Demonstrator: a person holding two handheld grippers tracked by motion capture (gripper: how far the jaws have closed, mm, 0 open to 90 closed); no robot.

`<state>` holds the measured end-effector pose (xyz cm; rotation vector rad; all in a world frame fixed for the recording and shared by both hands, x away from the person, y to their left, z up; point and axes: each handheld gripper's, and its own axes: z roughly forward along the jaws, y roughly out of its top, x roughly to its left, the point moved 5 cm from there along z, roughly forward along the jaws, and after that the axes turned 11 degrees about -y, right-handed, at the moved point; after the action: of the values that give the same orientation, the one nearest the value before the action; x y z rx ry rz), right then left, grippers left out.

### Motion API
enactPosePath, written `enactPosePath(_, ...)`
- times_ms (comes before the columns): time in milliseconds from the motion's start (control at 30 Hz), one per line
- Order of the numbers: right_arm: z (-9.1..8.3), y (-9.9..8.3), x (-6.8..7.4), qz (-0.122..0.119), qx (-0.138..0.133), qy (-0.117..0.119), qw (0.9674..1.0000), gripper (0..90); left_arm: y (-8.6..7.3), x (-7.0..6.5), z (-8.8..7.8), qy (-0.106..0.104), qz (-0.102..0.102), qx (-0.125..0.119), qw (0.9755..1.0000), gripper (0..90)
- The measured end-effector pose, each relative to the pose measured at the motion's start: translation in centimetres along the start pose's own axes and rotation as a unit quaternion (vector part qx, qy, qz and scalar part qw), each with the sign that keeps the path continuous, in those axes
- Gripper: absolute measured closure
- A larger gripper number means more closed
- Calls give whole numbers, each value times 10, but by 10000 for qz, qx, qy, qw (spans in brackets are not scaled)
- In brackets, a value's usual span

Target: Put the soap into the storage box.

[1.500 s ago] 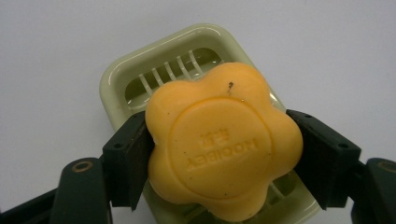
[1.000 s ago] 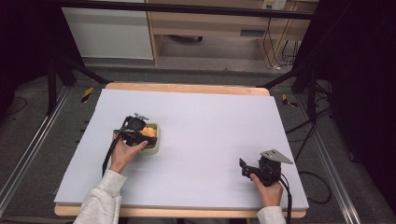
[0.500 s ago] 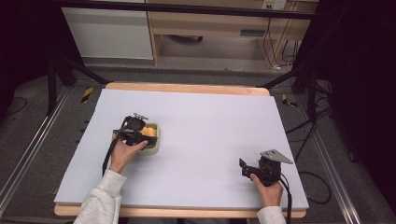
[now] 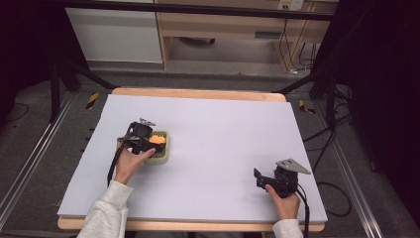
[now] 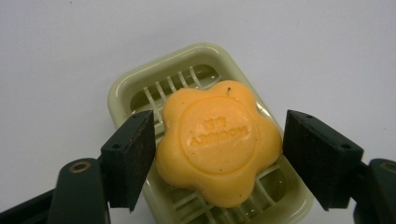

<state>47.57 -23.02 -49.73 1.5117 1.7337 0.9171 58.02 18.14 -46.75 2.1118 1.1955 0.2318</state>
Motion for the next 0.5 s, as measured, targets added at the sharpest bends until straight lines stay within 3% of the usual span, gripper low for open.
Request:
enactPosePath(300, 0, 0, -2, -12, -31, -41, 10000, 79, 5, -9, -18, -139, 84, -458, 9988, 239)
enactPosePath(367, 0, 0, -2, -16, -32, -49, 10000, 79, 4, -10, -20, -162, 95, -465, 9987, 232)
enactPosePath(500, 0, 0, -3, 46, -11, -41, 10000, 79, 3, -15, -27, -227, 36, -729, 9971, 227)
